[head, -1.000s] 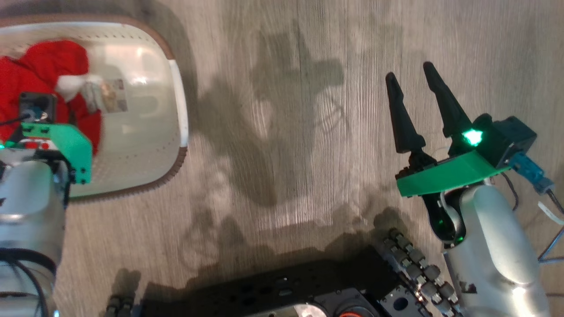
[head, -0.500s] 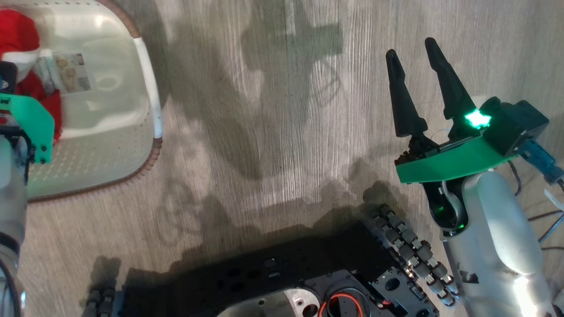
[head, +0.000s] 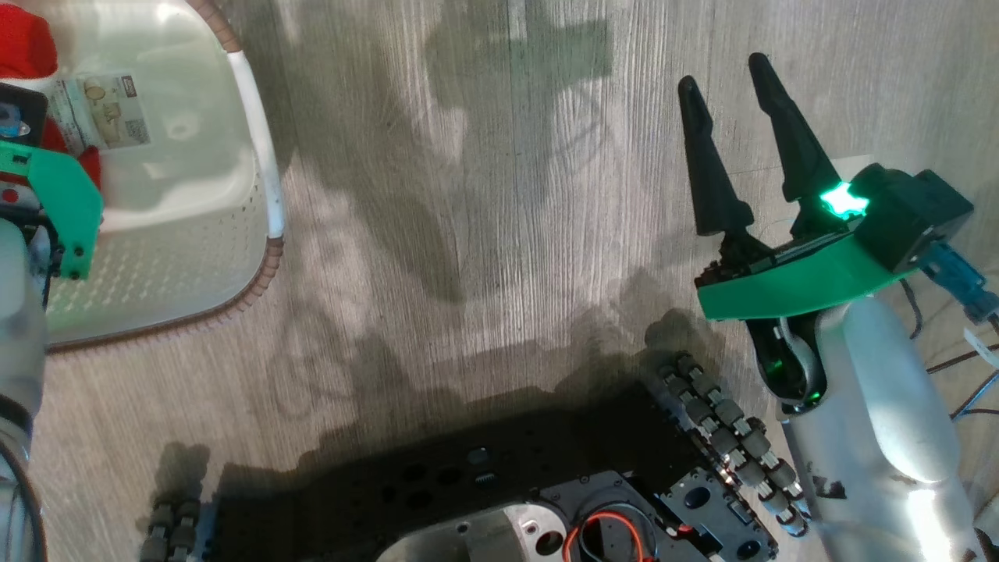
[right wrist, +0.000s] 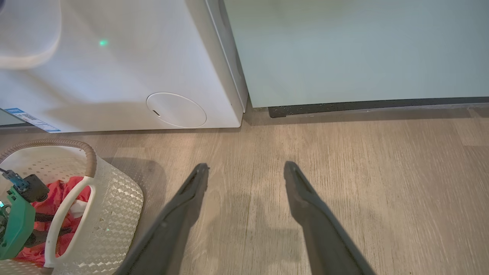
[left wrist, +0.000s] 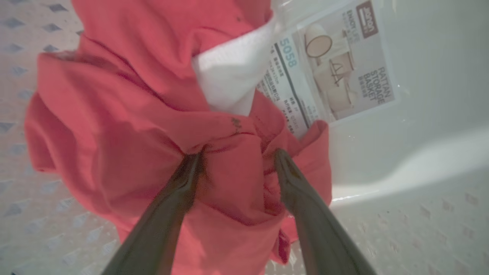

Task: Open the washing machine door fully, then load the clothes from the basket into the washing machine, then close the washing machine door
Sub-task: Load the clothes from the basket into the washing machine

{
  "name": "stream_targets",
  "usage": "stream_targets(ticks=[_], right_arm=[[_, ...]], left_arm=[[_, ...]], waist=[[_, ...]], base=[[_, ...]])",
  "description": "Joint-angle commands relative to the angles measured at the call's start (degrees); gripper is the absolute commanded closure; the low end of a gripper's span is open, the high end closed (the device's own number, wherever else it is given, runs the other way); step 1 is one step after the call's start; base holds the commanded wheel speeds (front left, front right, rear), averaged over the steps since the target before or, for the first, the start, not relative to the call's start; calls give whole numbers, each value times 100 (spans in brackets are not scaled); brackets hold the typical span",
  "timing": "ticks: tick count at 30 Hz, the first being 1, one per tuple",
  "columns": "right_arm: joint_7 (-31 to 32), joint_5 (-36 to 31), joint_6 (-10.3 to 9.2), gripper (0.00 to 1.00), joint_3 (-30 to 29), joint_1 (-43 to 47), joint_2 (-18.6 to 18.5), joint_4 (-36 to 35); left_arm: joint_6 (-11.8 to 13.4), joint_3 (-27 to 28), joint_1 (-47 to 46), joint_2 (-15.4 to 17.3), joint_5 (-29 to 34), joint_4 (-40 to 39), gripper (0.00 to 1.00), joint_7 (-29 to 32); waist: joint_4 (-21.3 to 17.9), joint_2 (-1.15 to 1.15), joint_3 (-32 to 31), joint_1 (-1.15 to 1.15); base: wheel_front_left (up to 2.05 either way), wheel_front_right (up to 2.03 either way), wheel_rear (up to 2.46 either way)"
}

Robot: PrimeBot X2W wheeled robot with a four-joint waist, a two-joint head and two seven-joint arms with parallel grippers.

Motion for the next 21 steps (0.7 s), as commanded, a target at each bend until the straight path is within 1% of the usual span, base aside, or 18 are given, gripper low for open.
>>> stream_targets(ticks=[1,8,12,13,14,15,16,21], right_arm=[[-37,-28,0,0,161,313,21,-151],[-37,0,0,0,246,334,21,-185],[-37,48,0,0,284,344,21,-183],[-37,50,0,0,287,346,21,-186],[-37,46,0,0,289,347,21,-188],[-37,42,0,0,289,349,21,-190],[-37,36,0,0,285,351,21,-191],[-37,6,0,0,281,328,21,-183]], left_arm=[[-38,80,110,188,-28,21,0,100],[-157,-181,18,132,115,25,0,357],[-216,-286,4,107,145,28,0,620],[-226,-294,8,109,135,28,26,692],[-227,-302,13,111,127,28,56,755],[-228,-308,21,111,117,29,94,806],[-226,-318,27,110,109,29,100,831],[-180,-330,54,107,40,30,100,842]], waist=[[17,0,15,0],[54,0,40,0],[68,0,39,0],[66,0,37,0],[66,0,35,0],[67,0,31,0],[69,0,26,0],[75,0,-6,0]], base=[[0,0,0],[0,0,0],[0,0,0],[0,0,0],[0,0,0],[0,0,0],[0,0,0],[0,0,0]])
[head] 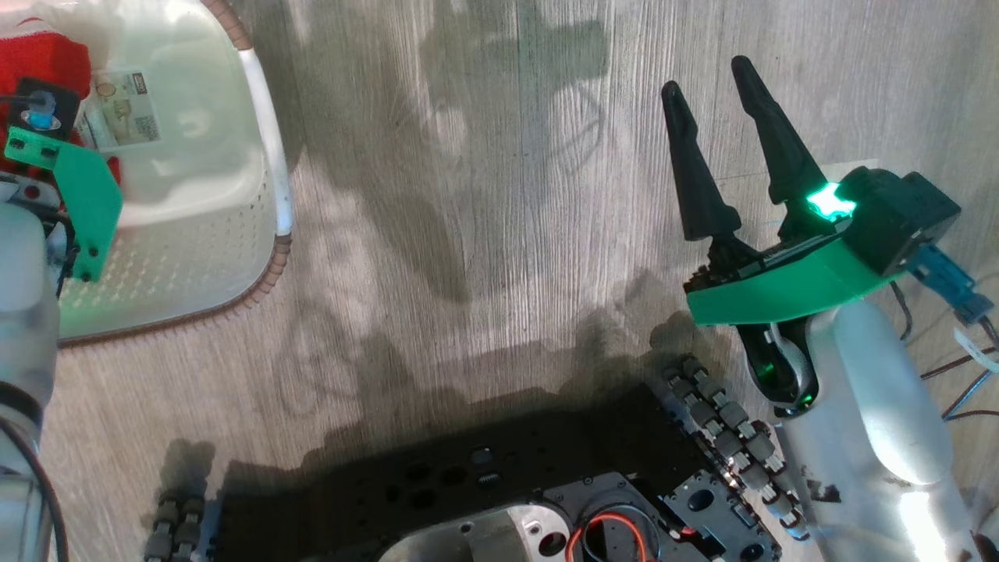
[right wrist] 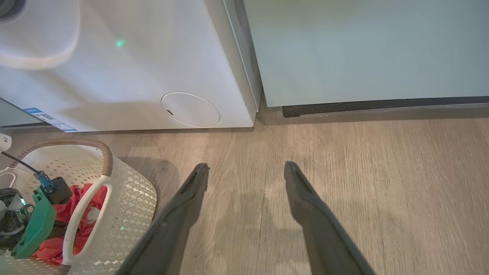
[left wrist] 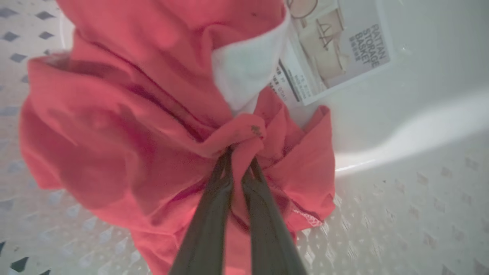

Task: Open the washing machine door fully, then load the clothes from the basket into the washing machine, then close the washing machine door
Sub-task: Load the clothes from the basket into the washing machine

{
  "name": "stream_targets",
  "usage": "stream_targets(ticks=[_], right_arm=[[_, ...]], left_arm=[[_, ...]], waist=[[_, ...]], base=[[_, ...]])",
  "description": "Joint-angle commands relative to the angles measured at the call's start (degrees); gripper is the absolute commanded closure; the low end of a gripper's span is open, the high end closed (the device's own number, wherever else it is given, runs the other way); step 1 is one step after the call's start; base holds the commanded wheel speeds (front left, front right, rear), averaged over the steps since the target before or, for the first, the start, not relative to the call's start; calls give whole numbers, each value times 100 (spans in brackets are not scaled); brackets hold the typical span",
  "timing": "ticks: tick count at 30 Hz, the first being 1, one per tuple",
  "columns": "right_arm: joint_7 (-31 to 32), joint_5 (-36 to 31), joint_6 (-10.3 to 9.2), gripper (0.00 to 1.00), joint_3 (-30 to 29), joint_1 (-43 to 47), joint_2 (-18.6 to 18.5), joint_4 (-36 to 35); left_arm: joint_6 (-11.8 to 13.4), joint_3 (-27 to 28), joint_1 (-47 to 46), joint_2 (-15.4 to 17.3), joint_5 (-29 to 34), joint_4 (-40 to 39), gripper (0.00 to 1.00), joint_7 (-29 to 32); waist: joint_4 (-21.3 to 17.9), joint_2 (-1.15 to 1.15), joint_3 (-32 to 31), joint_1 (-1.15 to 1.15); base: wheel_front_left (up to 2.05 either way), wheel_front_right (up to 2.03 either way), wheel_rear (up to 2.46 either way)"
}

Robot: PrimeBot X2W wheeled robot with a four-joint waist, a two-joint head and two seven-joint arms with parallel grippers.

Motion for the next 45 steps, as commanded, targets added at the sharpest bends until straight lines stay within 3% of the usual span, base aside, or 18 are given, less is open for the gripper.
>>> stream_targets(ticks=[1,10,19,35,41,45], right_arm=[[-37,-26,0,0,112,314,21,-134],[-37,81,0,0,215,86,21,-104],[-37,111,0,0,198,12,21,103],[-37,33,0,0,182,167,21,408],[-37,-59,0,0,101,295,21,528],[-37,-119,0,0,89,355,21,590]], left_arm=[[52,58,203,211,-56,12,100,-11],[137,123,274,352,-250,13,100,-285],[221,147,583,210,-444,13,100,-705],[311,396,1097,35,-970,-70,100,-2177],[278,506,1297,-125,-1180,-605,100,-2390],[276,624,1569,-183,-1298,-1619,100,-2397]], waist=[[-6,0,-13,0],[-118,0,-168,0],[-64,0,-887,0],[78,0,-2120,0],[211,0,-2591,0],[307,0,-2887,0]], base=[[0,0,0],[0,0,0],[0,0,0],[0,0,0],[0,0,0],[0,0,0]])
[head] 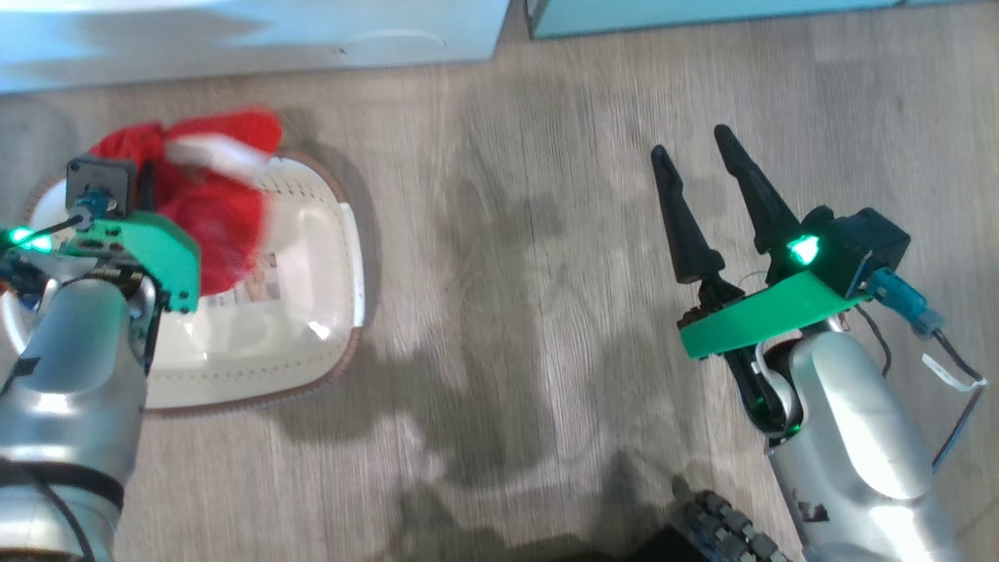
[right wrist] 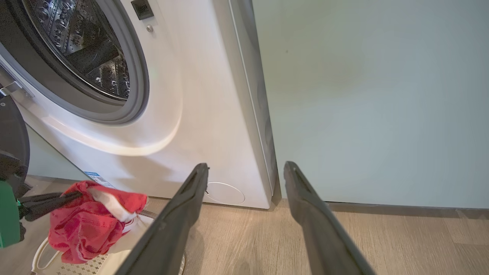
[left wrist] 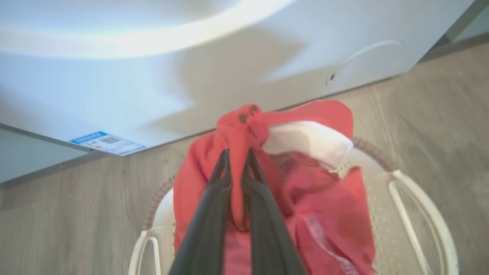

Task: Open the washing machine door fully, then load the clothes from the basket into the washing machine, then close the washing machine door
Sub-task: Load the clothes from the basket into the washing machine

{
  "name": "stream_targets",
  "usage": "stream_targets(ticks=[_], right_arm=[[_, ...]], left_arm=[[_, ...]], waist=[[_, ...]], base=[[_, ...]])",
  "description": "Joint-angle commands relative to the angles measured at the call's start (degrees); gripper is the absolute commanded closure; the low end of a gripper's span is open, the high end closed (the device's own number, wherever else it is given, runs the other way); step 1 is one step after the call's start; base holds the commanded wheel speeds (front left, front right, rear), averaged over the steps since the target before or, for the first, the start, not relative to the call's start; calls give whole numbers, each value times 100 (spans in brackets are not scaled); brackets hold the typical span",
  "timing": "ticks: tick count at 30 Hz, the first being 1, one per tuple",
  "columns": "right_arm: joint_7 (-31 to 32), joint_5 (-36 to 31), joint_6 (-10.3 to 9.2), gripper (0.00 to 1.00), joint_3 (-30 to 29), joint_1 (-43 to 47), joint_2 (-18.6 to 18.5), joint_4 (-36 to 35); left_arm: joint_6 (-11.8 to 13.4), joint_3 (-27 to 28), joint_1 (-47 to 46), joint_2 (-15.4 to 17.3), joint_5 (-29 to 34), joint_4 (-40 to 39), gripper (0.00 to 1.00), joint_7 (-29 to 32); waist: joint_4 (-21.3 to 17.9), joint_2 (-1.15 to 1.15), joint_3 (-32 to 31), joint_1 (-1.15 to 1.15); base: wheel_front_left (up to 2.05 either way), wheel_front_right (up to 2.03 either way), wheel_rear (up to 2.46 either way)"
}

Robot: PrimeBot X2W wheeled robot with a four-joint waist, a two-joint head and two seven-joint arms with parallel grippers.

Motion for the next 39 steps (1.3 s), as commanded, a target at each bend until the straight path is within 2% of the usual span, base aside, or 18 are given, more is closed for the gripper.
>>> stream_targets(ticks=[1,9,19,31,39], right_arm=[[-37,-27,0,0,95,152,26,-125],[-37,100,0,0,74,313,26,-14],[-37,23,0,0,-3,587,26,146],[-37,-39,0,0,-50,822,26,238],[-37,-54,0,0,-76,980,26,275]], left_arm=[[68,240,192,201,-68,-458,100,-77],[186,685,1180,99,-198,-2379,100,-79],[165,1078,2131,-156,-18,-4156,100,-79],[-59,1515,3209,-748,-36,-5302,100,-79],[-445,1871,3958,-1171,-132,-5710,100,-80]], waist=[[112,0,-268,0],[186,0,-858,0],[283,0,-1570,0],[302,0,-2184,0],[225,0,-2470,0]], base=[[0,0,0],[0,0,0],[0,0,0],[0,0,0],[0,0,0]])
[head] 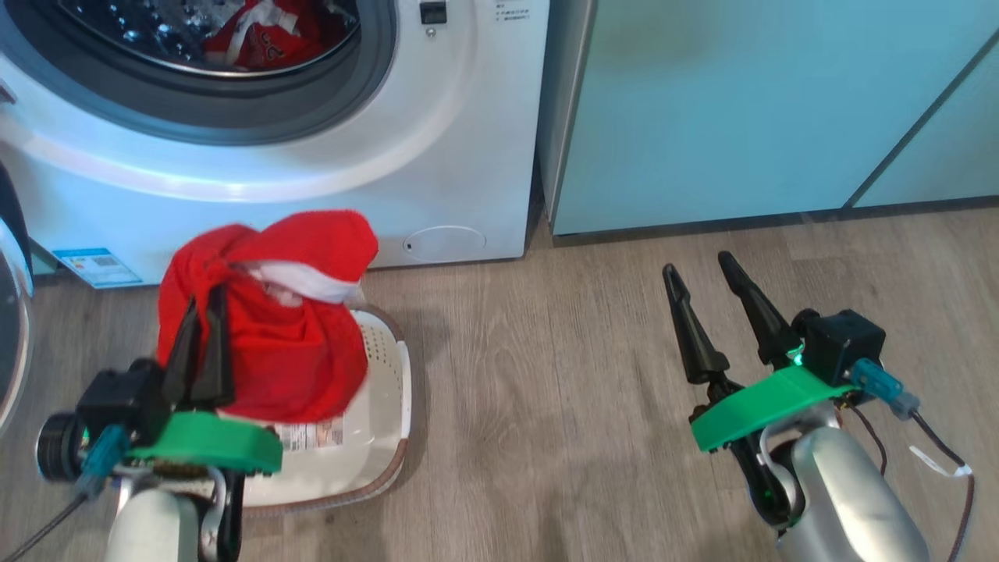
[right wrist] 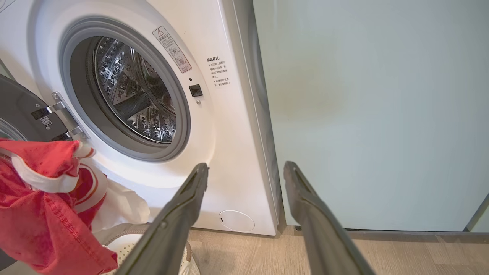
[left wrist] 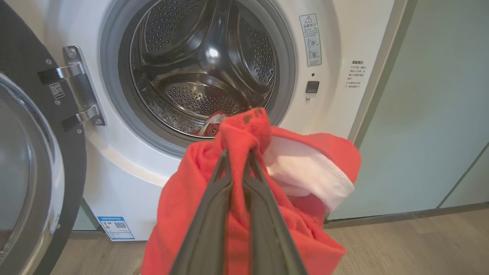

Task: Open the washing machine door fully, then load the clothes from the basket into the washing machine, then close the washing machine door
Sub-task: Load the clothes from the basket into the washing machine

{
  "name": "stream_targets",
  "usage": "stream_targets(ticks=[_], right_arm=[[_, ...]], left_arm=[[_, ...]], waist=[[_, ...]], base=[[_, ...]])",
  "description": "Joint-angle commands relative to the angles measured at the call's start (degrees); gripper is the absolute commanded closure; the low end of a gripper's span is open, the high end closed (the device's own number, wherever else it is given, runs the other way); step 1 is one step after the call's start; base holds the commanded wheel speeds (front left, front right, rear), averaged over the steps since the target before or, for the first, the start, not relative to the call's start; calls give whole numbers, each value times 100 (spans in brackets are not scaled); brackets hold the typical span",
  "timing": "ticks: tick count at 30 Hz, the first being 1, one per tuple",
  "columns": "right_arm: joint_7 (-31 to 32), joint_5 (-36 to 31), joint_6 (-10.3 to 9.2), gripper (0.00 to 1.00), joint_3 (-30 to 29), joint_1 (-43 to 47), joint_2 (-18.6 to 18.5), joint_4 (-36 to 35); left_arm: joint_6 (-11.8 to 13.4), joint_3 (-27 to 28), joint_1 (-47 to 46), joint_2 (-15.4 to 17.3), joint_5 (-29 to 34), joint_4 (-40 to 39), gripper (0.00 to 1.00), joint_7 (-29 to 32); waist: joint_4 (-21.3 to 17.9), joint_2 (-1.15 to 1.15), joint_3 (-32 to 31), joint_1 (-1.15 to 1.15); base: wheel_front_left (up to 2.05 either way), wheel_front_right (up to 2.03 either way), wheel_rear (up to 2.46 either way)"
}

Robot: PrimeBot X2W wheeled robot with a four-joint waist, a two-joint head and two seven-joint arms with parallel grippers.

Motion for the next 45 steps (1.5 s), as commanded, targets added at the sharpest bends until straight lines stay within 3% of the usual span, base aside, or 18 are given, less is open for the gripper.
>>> stream_targets(ticks=[1,5,9,26,37,45], right_arm=[[-37,-47,0,0,102,-49,27,-166],[-37,-55,0,0,75,15,27,-177],[-37,-81,0,0,50,96,27,-169],[-37,-89,0,0,141,87,27,-230],[-37,-30,0,0,86,-299,27,-450],[-37,56,0,0,87,-623,27,-591]], left_arm=[[-28,251,-129,34,-21,-280,100,-72],[-287,408,3,-68,-174,-501,100,-72],[-365,501,106,-106,-298,-583,100,-72],[-397,409,-63,-112,-529,-608,100,-72],[-570,928,-1906,-74,-455,-579,100,-72],[-636,1432,-3907,422,-332,222,100,-72]], waist=[[-16,0,-29,1],[-18,0,-87,1],[5,0,-154,1],[-114,0,42,1],[-286,0,1415,1],[-521,0,2326,1]], base=[[0,0,0],[0,0,0],[0,0,0],[0,0,0],[0,0,0],[0,0,0]])
